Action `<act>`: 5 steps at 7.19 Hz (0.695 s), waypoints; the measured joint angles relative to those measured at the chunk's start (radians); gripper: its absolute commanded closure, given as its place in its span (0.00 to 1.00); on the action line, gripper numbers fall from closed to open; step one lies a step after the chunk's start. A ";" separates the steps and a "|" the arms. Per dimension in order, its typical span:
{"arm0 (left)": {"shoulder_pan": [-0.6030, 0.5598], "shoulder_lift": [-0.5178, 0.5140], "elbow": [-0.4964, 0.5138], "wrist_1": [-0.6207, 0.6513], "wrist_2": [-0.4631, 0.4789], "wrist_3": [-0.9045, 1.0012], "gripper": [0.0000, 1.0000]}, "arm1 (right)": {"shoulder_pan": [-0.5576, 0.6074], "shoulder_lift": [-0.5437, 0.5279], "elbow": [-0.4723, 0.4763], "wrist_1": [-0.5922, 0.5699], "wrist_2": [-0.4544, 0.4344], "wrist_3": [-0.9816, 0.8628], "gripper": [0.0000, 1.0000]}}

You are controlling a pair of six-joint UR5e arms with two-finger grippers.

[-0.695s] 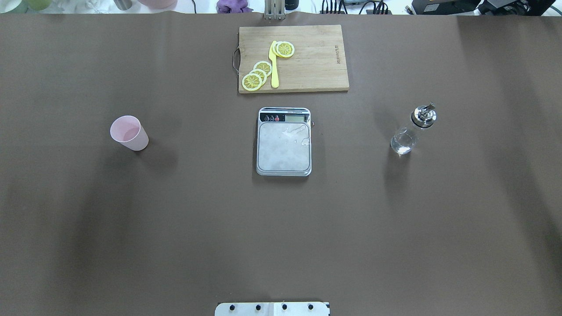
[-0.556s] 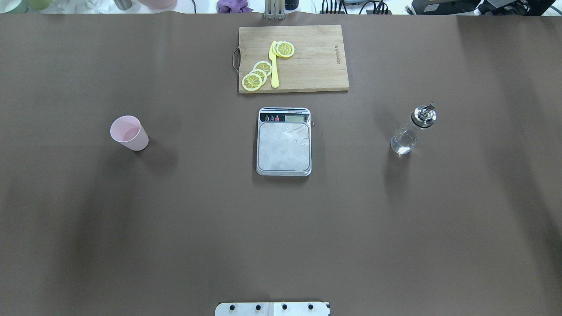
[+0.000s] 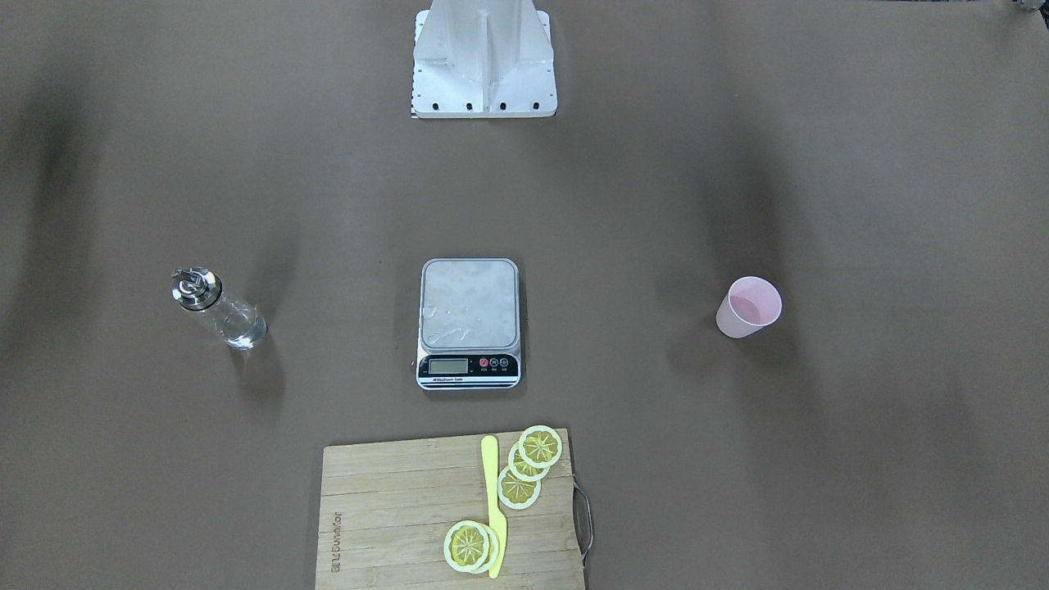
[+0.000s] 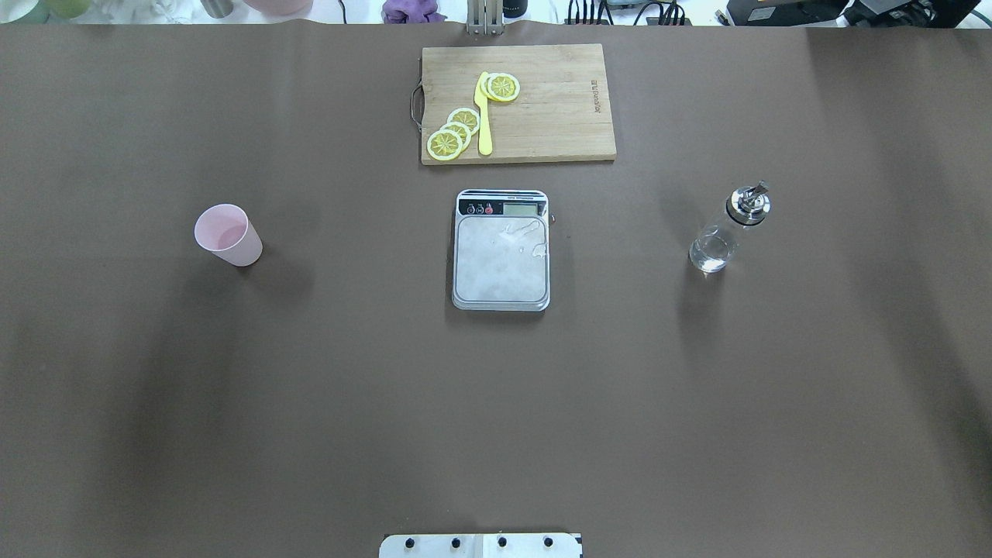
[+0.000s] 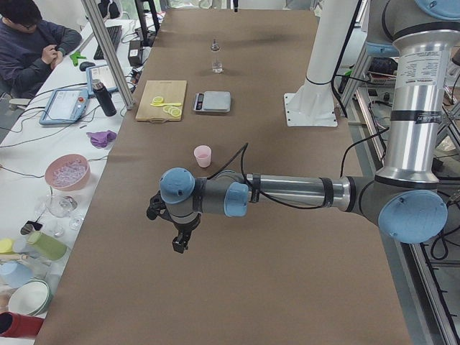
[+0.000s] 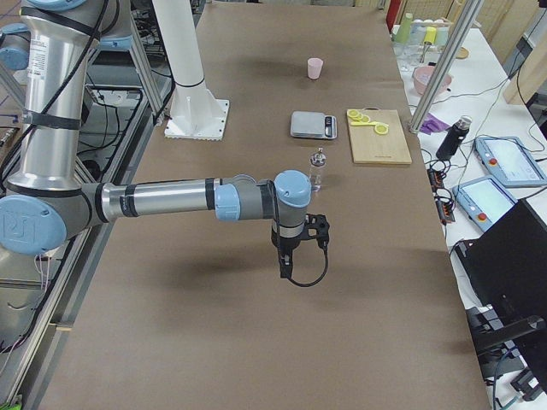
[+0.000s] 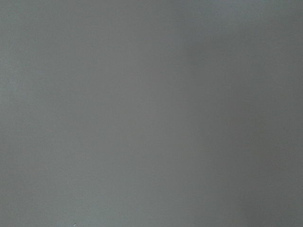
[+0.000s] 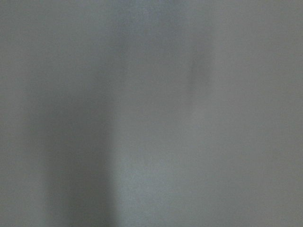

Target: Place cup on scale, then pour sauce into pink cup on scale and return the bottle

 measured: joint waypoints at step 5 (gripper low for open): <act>0.005 -0.057 0.004 -0.047 -0.010 0.001 0.01 | 0.000 0.094 0.001 0.024 -0.014 0.015 0.00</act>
